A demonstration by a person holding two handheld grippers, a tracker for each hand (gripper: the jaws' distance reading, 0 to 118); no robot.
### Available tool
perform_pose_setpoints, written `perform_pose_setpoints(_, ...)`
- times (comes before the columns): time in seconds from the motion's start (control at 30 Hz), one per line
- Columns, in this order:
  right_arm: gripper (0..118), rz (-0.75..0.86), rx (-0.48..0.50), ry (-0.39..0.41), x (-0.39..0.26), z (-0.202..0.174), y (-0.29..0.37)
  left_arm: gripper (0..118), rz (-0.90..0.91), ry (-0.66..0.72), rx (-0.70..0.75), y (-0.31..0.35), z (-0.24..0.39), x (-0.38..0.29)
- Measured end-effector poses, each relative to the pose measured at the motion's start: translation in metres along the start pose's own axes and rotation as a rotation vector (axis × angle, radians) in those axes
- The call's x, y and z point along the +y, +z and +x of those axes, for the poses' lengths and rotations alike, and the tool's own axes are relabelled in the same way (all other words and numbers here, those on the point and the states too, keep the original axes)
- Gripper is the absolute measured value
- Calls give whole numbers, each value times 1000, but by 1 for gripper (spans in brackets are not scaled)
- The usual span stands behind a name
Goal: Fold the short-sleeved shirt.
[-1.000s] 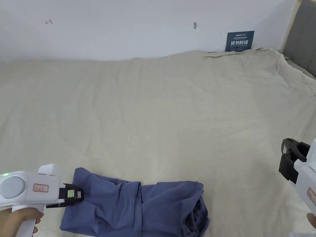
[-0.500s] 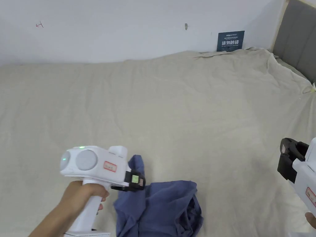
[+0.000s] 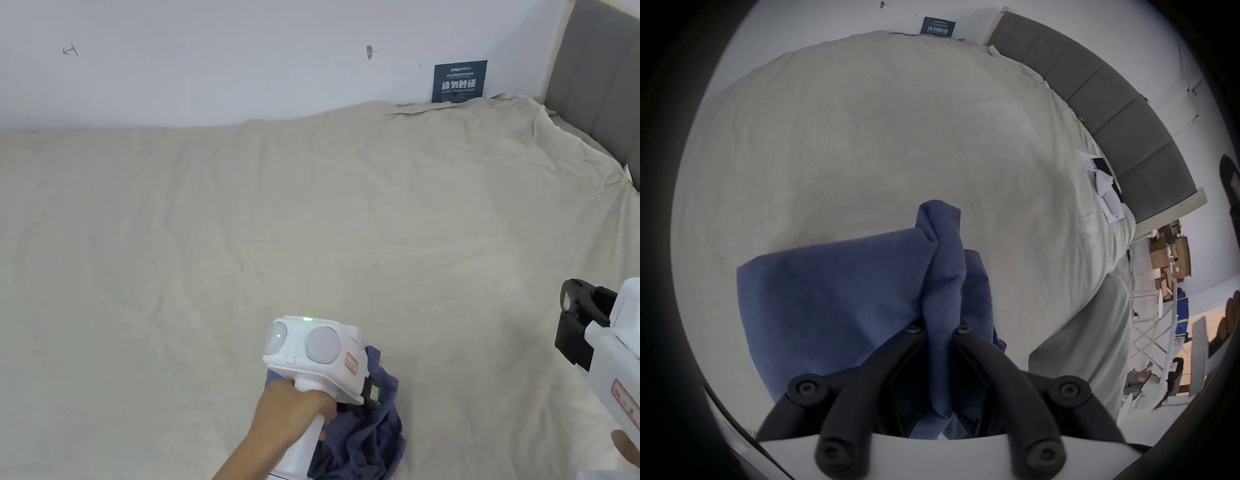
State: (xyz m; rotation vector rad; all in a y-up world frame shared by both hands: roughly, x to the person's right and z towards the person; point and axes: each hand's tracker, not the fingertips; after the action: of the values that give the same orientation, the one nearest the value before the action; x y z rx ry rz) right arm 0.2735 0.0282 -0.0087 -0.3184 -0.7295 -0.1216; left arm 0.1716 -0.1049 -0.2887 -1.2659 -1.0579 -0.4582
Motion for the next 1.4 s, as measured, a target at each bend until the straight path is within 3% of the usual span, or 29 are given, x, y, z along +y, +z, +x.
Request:
perform_pose_setpoints(0.1, 0, -3, 0, -2, -1, 0, 0, 27, 8, -20, 15, 0, 8, -2)
perform_pose_setpoints(0.3, 0, -2, -1, 5, 0, 0, 1, 106, 49, 65, -93, 23, 6, -1)
perform_pose_setpoints(0.57, 0, 9, -4, 5, 4, 0, 3, 109, 351, 68, -74, 88, -25, -17)
perform_pose_setpoints(0.73, 0, 13, -4, 5, 6, -2, 4, 109, 477, 82, 16, 105, -59, -36)
perform_pose_setpoints(0.8, 0, 13, -2, 7, 7, -4, 4, 106, 544, 96, 61, 106, -67, -48)
perform_pose_setpoints(0.87, 0, 13, -1, 8, 7, -5, 3, 88, 607, 77, 89, 103, -73, -59)
perform_pose_setpoints(0.93, 0, 12, 3, 7, 7, -6, 3, 40, 658, 61, 118, 97, -77, -70)
perform_pose_setpoints(1.0, 0, 11, 4, 6, 7, -8, 3, 10, 653, 60, 135, 86, -77, -77)
perform_pose_setpoints(1.07, 0, 10, 3, 9, 6, -8, 4, 0, 658, 56, 135, 76, -77, -85)
perform_pose_setpoints(1.4, 0, -7, -9, 5, 3, -3, 4, 0, 604, -73, 162, 14, -49, -113)
